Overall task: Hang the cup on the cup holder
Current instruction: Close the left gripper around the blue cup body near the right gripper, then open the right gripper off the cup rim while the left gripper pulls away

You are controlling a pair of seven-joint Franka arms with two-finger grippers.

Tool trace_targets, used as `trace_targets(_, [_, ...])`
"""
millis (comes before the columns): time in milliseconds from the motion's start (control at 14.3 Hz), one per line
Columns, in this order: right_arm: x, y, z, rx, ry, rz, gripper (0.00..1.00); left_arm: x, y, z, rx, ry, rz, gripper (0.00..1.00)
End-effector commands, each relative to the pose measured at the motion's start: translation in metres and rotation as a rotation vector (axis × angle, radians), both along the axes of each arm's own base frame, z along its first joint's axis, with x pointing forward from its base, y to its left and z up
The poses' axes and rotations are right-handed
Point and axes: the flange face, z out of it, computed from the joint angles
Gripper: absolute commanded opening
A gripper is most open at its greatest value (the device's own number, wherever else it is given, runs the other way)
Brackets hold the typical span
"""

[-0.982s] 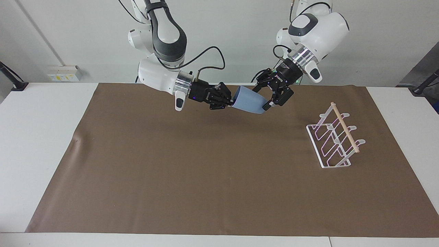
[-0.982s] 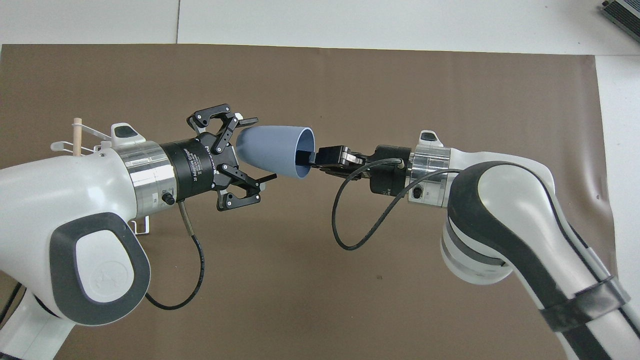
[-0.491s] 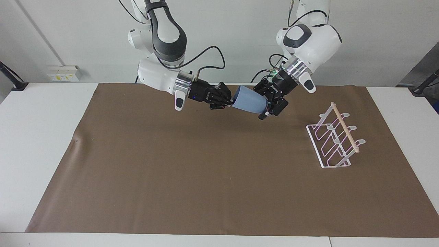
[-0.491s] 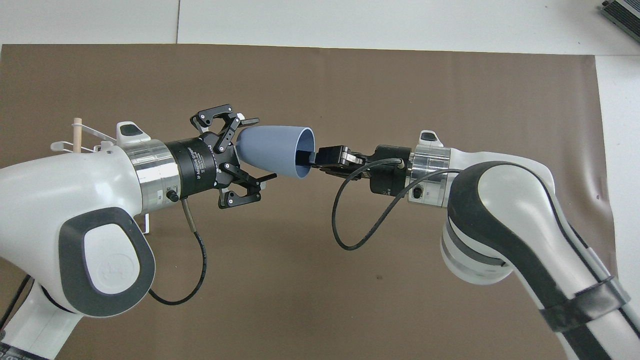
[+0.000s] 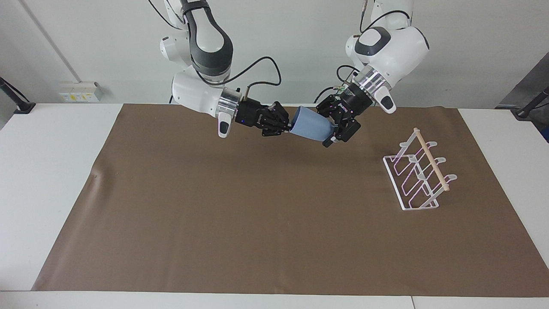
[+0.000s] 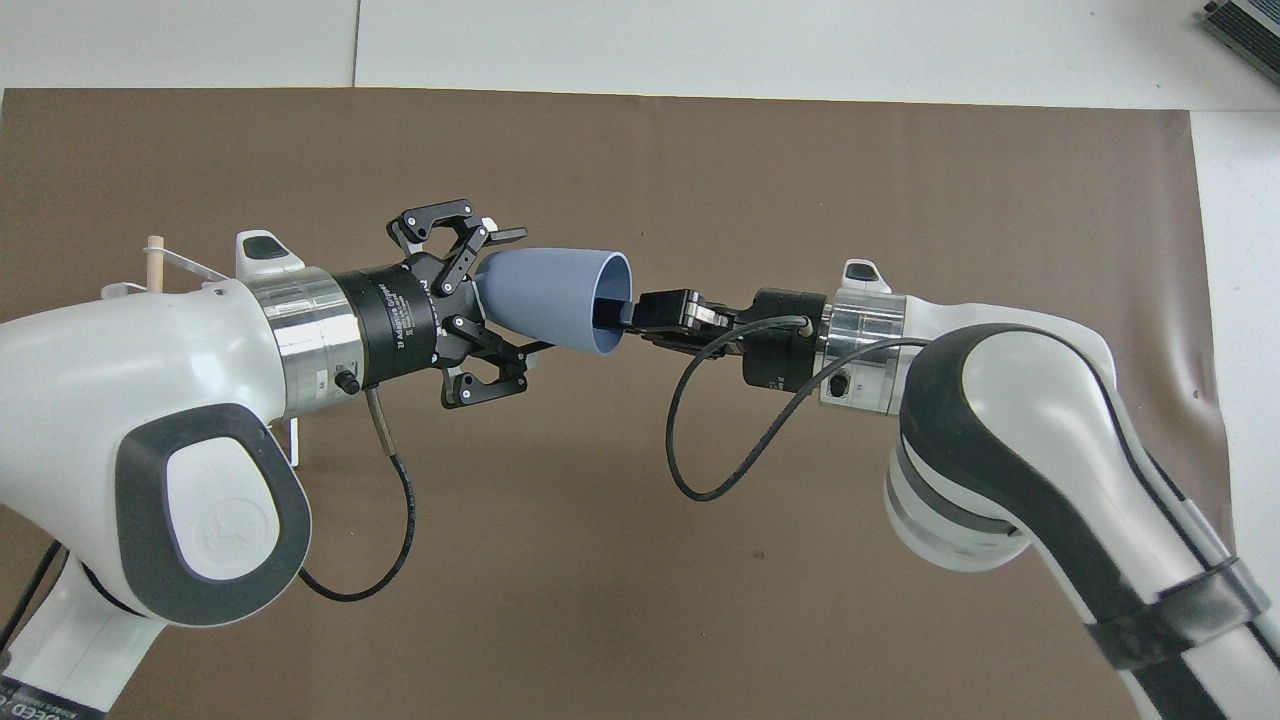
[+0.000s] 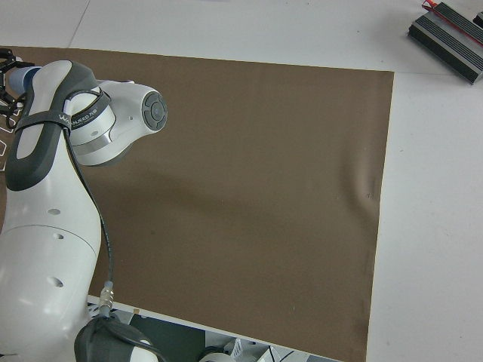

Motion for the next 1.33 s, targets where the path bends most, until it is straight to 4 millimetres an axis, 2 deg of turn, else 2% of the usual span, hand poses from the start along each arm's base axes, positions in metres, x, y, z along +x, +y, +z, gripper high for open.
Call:
trace_targets(0, [-0.0076,-0.0013,0.0018,-0.003,-0.011,-0.005,0.00,0.0038,-0.0001,0.0010,-0.016,0.011,0.002,0.71])
trace_targets(140, [-0.0075,-0.0015,0.0017,-0.003,-0.010,-0.007,0.00,0.0028,-0.0012,0.0012,-0.013,0.004,-0.003,0.44])
trace_targets(280, [-0.0075,-0.0015,0.0017,-0.003,-0.010,-0.007,0.00,0.0009,-0.0033,-0.0003,-0.010,0.007,-0.007,0.31])
trace_targets(351, [-0.0075,-0.0015,0.0017,-0.003,-0.009,-0.008,0.00,0.0008,-0.0033,-0.0003,-0.012,0.009,-0.006,0.20])
trace_targets(491, [-0.0074,-0.0017,0.0017,-0.001,0.004,-0.013,0.00,0.0012,-0.0025,-0.0003,-0.012,0.009,-0.004,0.07])
trace_targets(561, [-0.0074,-0.0017,0.0017,-0.001,0.008,-0.013,0.09,0.0012,-0.0025,-0.0003,-0.012,0.009,-0.004,0.00])
trace_targets(631, [-0.0074,-0.0017,0.0017,-0.001,0.009,-0.014,0.32,0.0011,-0.0027,-0.0004,-0.012,0.010,-0.005,0.00])
trace_targets(701, [-0.0074,-0.0017,0.0017,-0.001,0.009,-0.014,0.36,0.0013,-0.0029,-0.0014,-0.010,0.012,-0.007,0.00])
trace_targets(771, [-0.0074,-0.0017,0.0017,-0.001,0.009,-0.014,0.46,0.0015,-0.0029,-0.0006,-0.010,0.010,-0.008,0.00])
trace_targets(841, [-0.0075,-0.0008,0.0024,0.000,0.008,-0.012,0.69,0.0019,-0.0026,0.0007,-0.012,0.009,-0.009,0.00])
trace_targets(1052, [-0.0070,-0.0023,0.0006,-0.008,0.006,-0.009,1.00,0.0021,-0.0027,0.0015,-0.011,0.005,-0.011,0.00])
trace_targets(1262, [-0.0055,-0.0036,0.0028,-0.010,-0.005,-0.009,1.00,0.0029,-0.0013,0.0022,-0.012,0.005,-0.009,0.00])
